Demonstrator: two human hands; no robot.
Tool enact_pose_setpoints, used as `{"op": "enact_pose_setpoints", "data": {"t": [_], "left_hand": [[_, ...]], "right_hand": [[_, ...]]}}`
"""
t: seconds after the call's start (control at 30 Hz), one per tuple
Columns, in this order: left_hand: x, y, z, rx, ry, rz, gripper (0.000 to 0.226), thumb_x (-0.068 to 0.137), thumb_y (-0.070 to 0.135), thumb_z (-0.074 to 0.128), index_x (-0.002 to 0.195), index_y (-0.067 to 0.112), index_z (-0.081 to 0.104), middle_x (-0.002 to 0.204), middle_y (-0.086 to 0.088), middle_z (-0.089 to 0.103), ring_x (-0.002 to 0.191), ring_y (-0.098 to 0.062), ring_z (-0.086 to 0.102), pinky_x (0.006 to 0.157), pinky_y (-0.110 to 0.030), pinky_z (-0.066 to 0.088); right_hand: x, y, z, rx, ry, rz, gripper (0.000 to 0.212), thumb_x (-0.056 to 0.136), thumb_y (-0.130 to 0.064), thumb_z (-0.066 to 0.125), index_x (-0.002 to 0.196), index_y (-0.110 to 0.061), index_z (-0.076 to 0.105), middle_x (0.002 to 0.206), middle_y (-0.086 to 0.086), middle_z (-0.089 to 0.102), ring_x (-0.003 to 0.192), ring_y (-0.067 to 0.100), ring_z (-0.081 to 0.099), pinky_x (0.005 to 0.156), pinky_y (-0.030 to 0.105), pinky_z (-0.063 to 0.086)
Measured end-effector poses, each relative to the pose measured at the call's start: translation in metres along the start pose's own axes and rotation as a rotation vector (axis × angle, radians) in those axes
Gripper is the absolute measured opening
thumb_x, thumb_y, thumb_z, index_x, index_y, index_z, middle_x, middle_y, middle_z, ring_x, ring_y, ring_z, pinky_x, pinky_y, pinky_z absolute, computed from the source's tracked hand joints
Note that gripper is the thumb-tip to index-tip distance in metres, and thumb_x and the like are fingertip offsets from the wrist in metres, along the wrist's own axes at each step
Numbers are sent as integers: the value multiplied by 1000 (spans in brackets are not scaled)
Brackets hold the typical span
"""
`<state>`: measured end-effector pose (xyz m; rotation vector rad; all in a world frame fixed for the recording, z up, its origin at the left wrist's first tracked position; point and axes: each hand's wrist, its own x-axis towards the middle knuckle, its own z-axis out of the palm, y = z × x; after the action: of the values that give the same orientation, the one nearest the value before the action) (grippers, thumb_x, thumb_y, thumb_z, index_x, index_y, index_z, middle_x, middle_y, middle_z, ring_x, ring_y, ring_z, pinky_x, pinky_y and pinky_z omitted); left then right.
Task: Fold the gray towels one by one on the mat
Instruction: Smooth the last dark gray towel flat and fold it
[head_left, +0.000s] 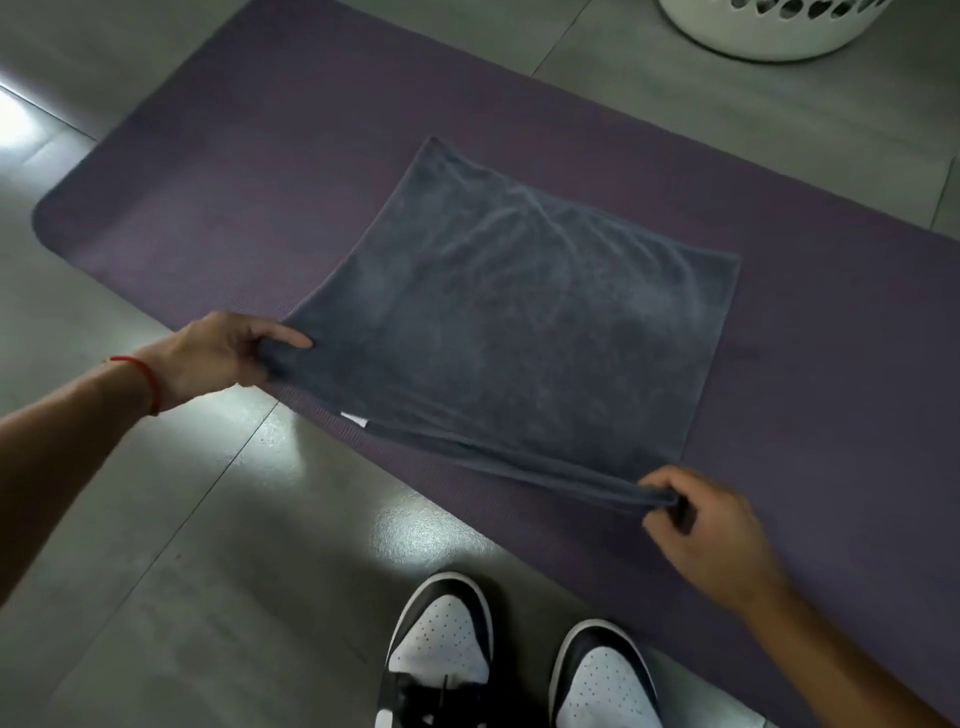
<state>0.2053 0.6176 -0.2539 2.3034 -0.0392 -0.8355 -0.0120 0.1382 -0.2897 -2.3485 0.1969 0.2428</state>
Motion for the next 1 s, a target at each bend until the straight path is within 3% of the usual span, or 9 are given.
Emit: {"op": "enact_pose_setpoints", "data": {"t": [0.1, 0.17, 0.23, 0.33, 0.47, 0.6, 0.7, 0.8, 1.0], "left_hand": [[6, 18, -15, 401, 16, 94, 62, 80, -11, 72, 104, 45, 67, 102, 17, 67, 84, -2, 61, 74, -18, 50], [15, 31, -21, 500, 126, 144, 53, 78, 3, 81, 93, 51, 64, 83, 31, 66, 78, 5, 59, 73, -18, 47], [32, 49, -26, 364, 202, 151, 33, 81, 13, 80, 87, 43, 69, 77, 27, 69, 71, 5, 61, 74, -22, 48], [68, 83, -31, 115, 295, 165, 5, 89, 19, 74, 91, 23, 73, 85, 1, 68, 76, -7, 59, 83, -35, 51], [132, 138, -33, -123, 344, 185, 12, 98, 20, 62, 107, 17, 69, 77, 22, 69, 69, 13, 62, 82, -10, 53], [211, 164, -33, -122, 379, 128, 33, 94, 34, 68, 118, 11, 72, 102, 1, 71, 90, -12, 65, 101, -45, 54], [257, 173, -21, 115, 437, 23, 36, 95, 38, 65, 104, 4, 70, 101, -12, 67, 96, -23, 63, 98, -44, 52], [287, 176, -3, 306, 452, -37, 43, 98, 38, 59, 109, -4, 66, 115, -28, 64, 110, -42, 61, 98, -44, 46], [310, 172, 5, 240, 488, -151, 57, 97, 50, 56, 124, -1, 61, 131, -24, 59, 123, -41, 55, 103, -42, 42]], "right_hand": [[13, 1, -11, 124, 145, 96, 29, 82, -7, 68, 81, -36, 67, 72, -10, 68, 67, 13, 64, 58, 27, 50], [27, 6, -18, 220, 207, 120, 32, 86, -3, 65, 81, -35, 69, 74, -9, 69, 67, 13, 65, 58, 27, 52], [48, 12, -28, 336, 277, 143, 35, 89, 2, 61, 82, -31, 69, 77, -11, 71, 67, 6, 63, 60, 21, 51], [88, 13, -51, 440, 375, 148, 35, 91, 5, 55, 81, -25, 69, 70, -16, 68, 65, -3, 56, 59, 12, 46], [152, 21, -81, 494, 523, 215, 28, 91, -5, 52, 74, -24, 62, 57, -14, 54, 54, -1, 42, 48, 17, 33], [211, 41, -89, 404, 612, 330, 16, 90, -19, 55, 78, -16, 64, 67, -3, 49, 59, 6, 39, 55, 30, 34], [240, 55, -81, 257, 629, 448, 20, 91, -27, 58, 90, -10, 69, 77, 0, 61, 72, 11, 54, 66, 26, 44], [250, 65, -70, 130, 674, 485, 12, 90, -33, 62, 91, -21, 66, 85, -2, 67, 83, 18, 63, 78, 35, 54], [258, 63, -60, -6, 741, 521, 25, 84, -43, 61, 101, -25, 60, 83, -8, 61, 79, 19, 61, 73, 37, 51]]}}
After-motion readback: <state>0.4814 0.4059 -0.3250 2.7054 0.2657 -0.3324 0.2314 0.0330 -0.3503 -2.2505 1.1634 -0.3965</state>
